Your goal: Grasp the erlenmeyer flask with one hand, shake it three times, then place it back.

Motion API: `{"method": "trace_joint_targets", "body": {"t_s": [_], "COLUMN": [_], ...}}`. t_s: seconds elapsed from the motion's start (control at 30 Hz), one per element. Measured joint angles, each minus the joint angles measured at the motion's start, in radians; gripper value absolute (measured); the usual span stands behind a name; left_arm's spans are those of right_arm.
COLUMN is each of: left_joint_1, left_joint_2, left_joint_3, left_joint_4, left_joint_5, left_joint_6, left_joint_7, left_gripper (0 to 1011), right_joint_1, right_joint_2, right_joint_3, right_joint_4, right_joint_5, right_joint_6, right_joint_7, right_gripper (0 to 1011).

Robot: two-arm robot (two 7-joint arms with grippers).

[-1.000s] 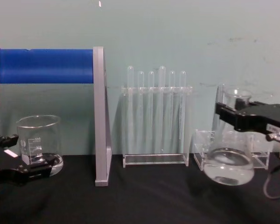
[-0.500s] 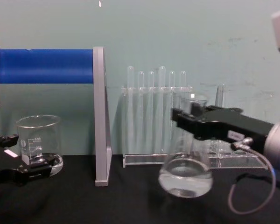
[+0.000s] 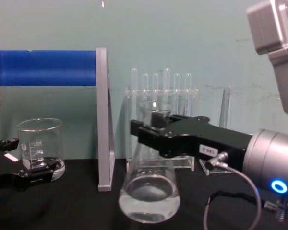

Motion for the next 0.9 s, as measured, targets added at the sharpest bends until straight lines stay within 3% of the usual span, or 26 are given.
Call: {"method": "trace_joint_targets", "body": {"t_s": [0.23, 0.5, 0.67, 0.9], "left_joint_1": [0.000, 0.000, 0.000, 0.000], "left_joint_2": [0.000, 0.000, 0.000, 0.000], "left_joint_3": [0.000, 0.000, 0.000, 0.000], "left_joint_4": [0.000, 0.000, 0.000, 0.000], "left_joint_5": [0.000, 0.000, 0.000, 0.000], "left_joint_6": [0.000, 0.000, 0.000, 0.000], "left_joint_7": [0.000, 0.000, 0.000, 0.000], "left_gripper": [1001, 1001, 1001, 1001], "right_joint_1": [0.001, 0.007, 0.014, 0.030], "right_joint_2": [0.018, 0.030, 0.032, 0.030], "right_joint_3": [-0.046, -0.069, -0.061, -0.005], "right_joint_4": [-0.019, -0.025, -0.016, 0.024], "right_joint_5": [0.021, 0.035, 0.037, 0.023], "right_joint_6": [0.000, -0.003, -0.006, -0.019], "right_joint_7": [0.034, 0.041, 0.019, -0.056], "right_gripper": [456, 456, 456, 456]}}
